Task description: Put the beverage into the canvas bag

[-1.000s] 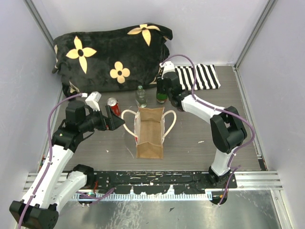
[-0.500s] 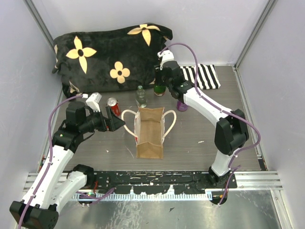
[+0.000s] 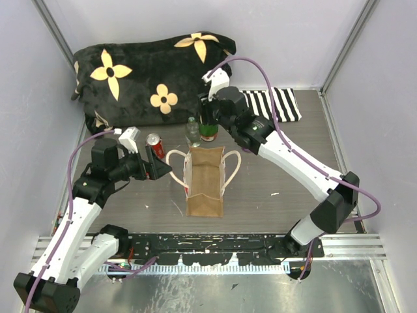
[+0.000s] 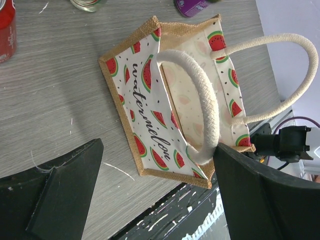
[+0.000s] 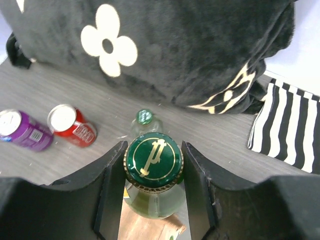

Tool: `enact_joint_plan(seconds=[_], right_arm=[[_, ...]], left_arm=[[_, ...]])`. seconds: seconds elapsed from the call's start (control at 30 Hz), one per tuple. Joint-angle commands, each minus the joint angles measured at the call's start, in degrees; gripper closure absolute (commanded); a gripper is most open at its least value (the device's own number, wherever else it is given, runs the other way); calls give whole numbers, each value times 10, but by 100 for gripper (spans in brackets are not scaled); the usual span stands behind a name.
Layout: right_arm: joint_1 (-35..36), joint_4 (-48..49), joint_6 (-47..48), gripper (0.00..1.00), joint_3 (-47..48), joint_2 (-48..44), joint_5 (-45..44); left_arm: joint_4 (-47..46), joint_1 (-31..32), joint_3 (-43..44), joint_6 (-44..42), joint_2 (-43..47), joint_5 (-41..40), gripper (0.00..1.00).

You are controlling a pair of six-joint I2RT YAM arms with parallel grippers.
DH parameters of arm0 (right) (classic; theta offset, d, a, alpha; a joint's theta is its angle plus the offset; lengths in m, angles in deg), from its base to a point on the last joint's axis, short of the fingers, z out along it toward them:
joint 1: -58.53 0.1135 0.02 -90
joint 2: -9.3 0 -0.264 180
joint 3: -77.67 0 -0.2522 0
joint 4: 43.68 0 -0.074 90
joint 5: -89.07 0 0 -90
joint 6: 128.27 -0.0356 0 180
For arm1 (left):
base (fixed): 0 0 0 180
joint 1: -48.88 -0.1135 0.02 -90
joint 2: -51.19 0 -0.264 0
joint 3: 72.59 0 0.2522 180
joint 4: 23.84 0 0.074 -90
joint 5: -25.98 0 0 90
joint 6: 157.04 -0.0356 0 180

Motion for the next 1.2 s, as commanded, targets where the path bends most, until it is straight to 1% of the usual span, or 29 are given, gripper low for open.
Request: enact_joint_plan(seconds=[0.0,0.1,0.3,0.43,0.6,0.73,1.03,1.17], right_arm=[[45,42,3,99,46,-65,-45],[78,24,4,99,44,-75,-66],[120,13,-12,99,27,-93,-96],[131,16,-32,99,-13,-105,-102],[136,43,-51,99,-75,-119,-106],[136,85,-54,99,-122,-122,-105],[137,165,-55,99,-187,-101,-103],[136,178,-52,99,-197,-87,-99]], left_arm=[[-16,-2,-7,3,-1,14,2],[-16,-1,-8,5,-2,15,2],[-14,-2,-7,4,-3,17,2],[-9,-1,-7,3,-1,14,2],[1,-1,-5,-3,1,14,2],[1,-1,-5,-3,0,14,2],[-4,-1,-8,0,-1,16,2],[-6,-1,-11,1,1,19,2]])
